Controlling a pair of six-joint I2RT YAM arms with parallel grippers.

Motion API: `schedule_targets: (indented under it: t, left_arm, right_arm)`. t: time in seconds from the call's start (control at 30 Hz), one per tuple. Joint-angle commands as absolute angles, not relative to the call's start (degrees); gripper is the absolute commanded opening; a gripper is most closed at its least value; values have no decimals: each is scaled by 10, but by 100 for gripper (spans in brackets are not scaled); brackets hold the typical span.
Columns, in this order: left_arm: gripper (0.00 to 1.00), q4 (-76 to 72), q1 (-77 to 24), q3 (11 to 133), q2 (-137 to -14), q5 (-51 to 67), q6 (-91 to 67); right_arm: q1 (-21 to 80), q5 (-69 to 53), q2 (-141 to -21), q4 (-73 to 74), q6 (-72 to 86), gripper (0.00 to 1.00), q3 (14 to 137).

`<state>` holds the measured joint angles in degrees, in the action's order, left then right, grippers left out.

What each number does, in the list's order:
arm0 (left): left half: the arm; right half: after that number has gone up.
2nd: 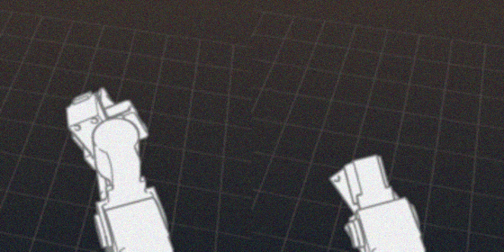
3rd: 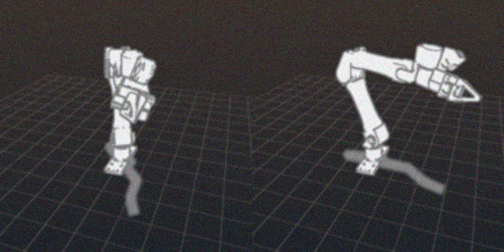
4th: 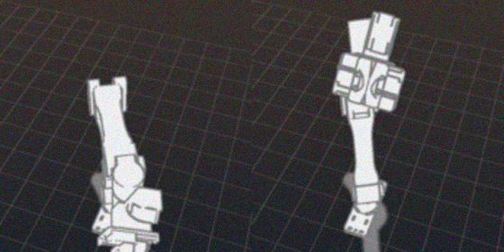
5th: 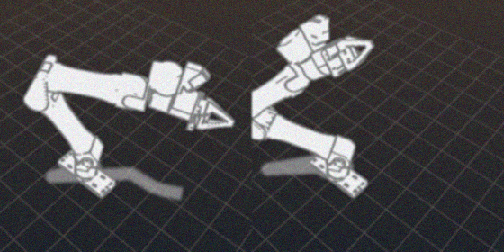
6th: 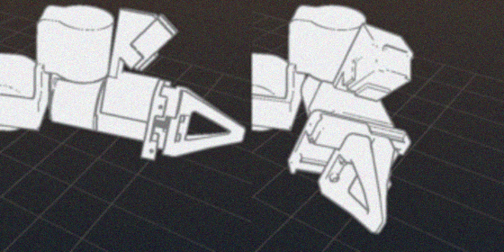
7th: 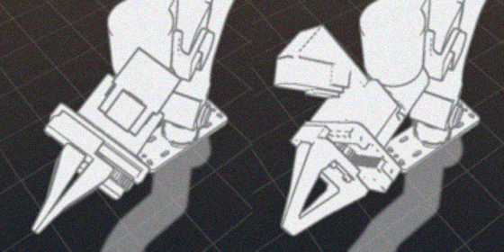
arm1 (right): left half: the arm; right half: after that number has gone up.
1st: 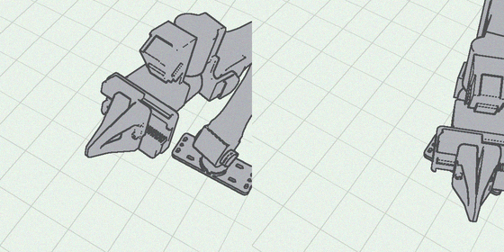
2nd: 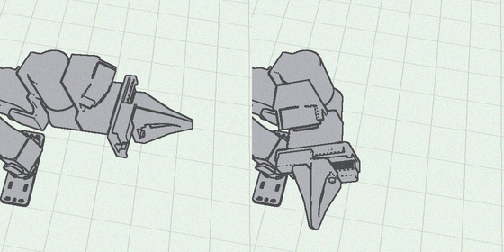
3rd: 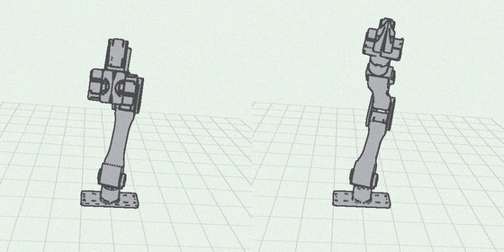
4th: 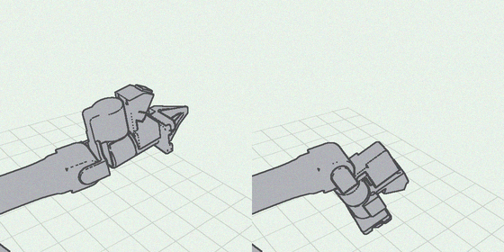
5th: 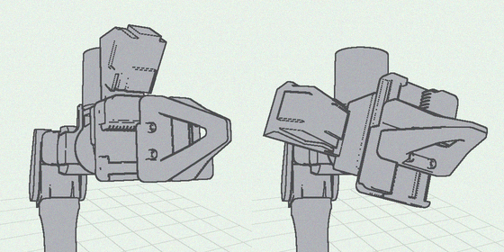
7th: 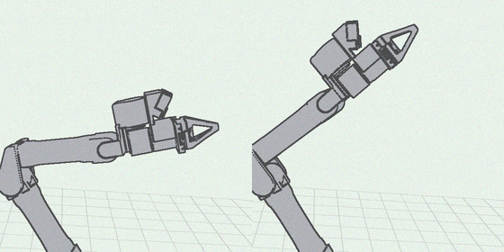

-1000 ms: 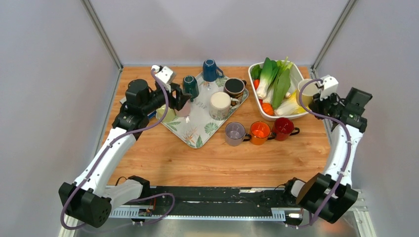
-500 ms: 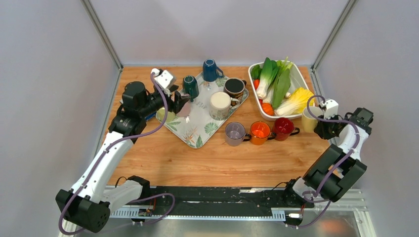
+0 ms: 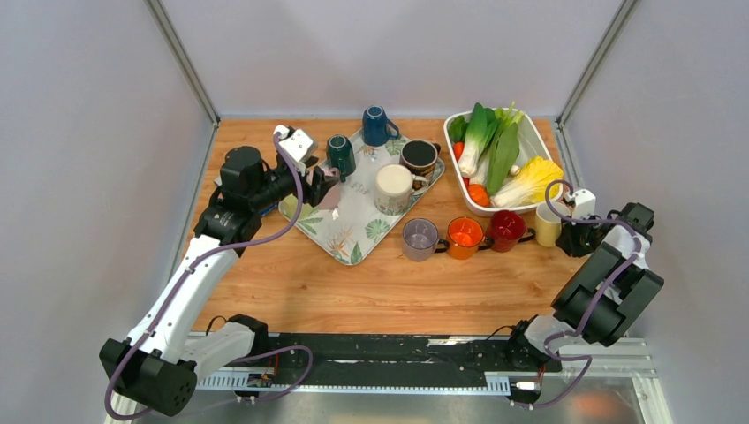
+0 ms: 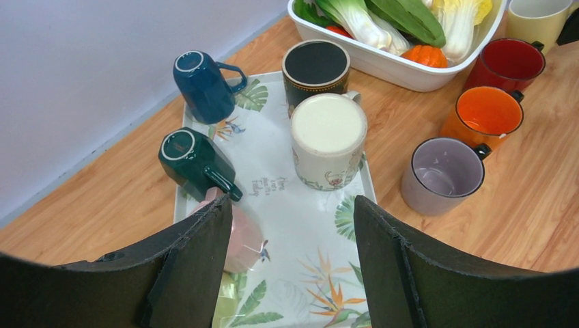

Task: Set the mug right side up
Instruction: Place the cup at the corner of the board.

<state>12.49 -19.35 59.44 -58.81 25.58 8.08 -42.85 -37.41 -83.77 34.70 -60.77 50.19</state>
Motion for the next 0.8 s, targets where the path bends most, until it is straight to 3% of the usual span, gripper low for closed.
schedule_targets:
  t: [0.0, 0.2, 0.7, 0.77]
  left_arm:
    - [73, 131, -194, 625, -587, 257, 102]
    - [73, 130, -195, 626, -592, 256, 105]
    - [73, 103, -195, 580, -571, 261, 83]
    - [73, 100, -195, 573, -568, 260, 82]
  right_arm:
    - [-429, -406, -843, 285, -621, 0, 486]
    - [-429, -398, -849, 277, -629, 7, 460]
    - [-429, -344, -842, 280, -616, 43, 455]
    - [-429, -338, -833, 291, -614, 51, 465]
